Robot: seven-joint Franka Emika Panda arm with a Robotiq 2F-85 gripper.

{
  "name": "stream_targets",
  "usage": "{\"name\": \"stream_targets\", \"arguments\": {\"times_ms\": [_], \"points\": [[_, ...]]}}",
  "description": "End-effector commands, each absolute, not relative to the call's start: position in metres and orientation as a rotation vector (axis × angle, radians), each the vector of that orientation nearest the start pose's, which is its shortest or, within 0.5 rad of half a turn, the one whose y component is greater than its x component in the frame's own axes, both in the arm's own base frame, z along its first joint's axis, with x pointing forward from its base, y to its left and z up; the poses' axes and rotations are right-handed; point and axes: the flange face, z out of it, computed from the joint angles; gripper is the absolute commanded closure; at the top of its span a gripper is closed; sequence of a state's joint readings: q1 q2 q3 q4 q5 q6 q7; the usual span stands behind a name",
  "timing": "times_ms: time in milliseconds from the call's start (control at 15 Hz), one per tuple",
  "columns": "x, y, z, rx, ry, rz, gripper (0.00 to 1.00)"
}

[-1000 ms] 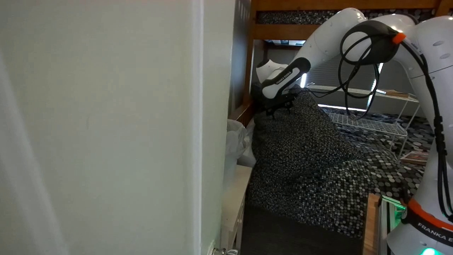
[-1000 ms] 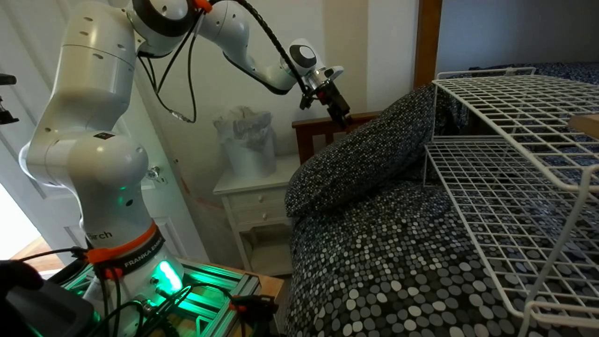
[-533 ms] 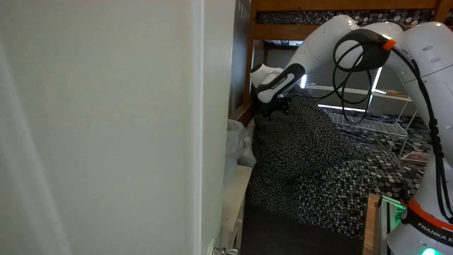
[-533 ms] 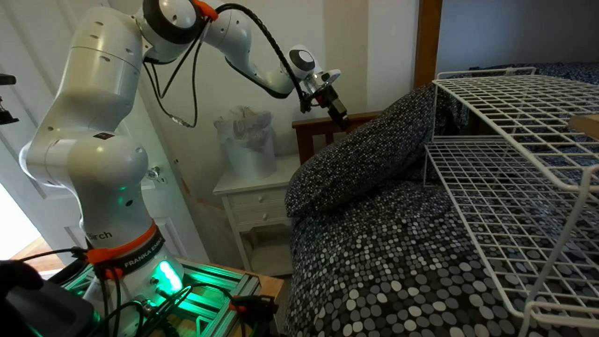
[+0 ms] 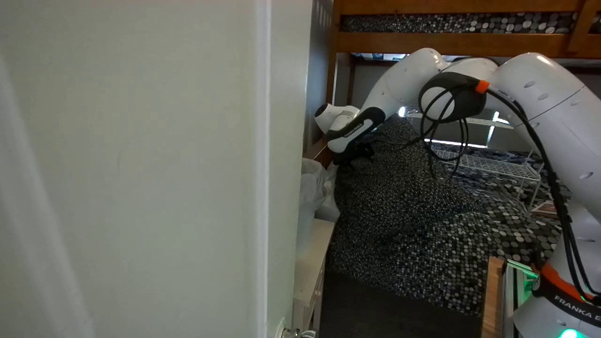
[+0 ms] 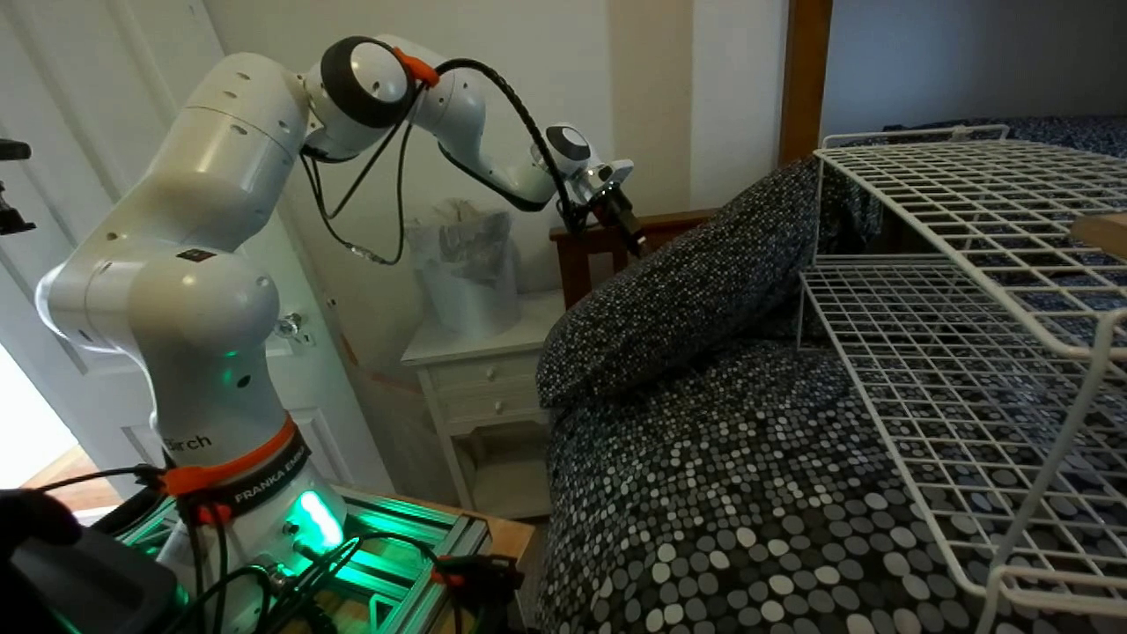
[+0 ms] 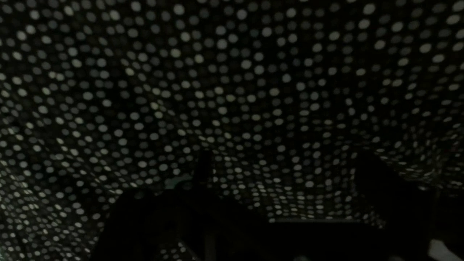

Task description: Pick up the black pillow and lay it on the left side of the bed on the headboard

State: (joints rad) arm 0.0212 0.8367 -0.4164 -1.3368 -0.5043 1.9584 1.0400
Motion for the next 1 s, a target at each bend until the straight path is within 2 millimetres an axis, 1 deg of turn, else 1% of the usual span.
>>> {"name": "stream_targets", "arguments": {"times_ms": [0, 200, 333, 400, 467, 600, 667, 867, 933], "points": [[0.706, -0.256, 0.240, 1.996, -1.200, 0.147, 0.00], [0.709, -0.268, 0.223, 1.955, -1.207, 0.118, 0.00], [0.709, -0.277, 0.213, 1.928, -1.215, 0.084, 0.26], [0.707, -0.282, 0.210, 1.910, -1.226, 0.052, 0.35], [0.706, -0.285, 0.206, 1.893, -1.228, 0.035, 0.42], [0.705, -0.288, 0.207, 1.867, -1.241, -0.010, 0.58], [0.705, -0.288, 0.208, 1.852, -1.251, -0.023, 0.64], [0.708, -0.289, 0.219, 1.838, -1.283, -0.038, 0.85], [0.709, -0.290, 0.225, 1.840, -1.298, -0.039, 0.94]]}}
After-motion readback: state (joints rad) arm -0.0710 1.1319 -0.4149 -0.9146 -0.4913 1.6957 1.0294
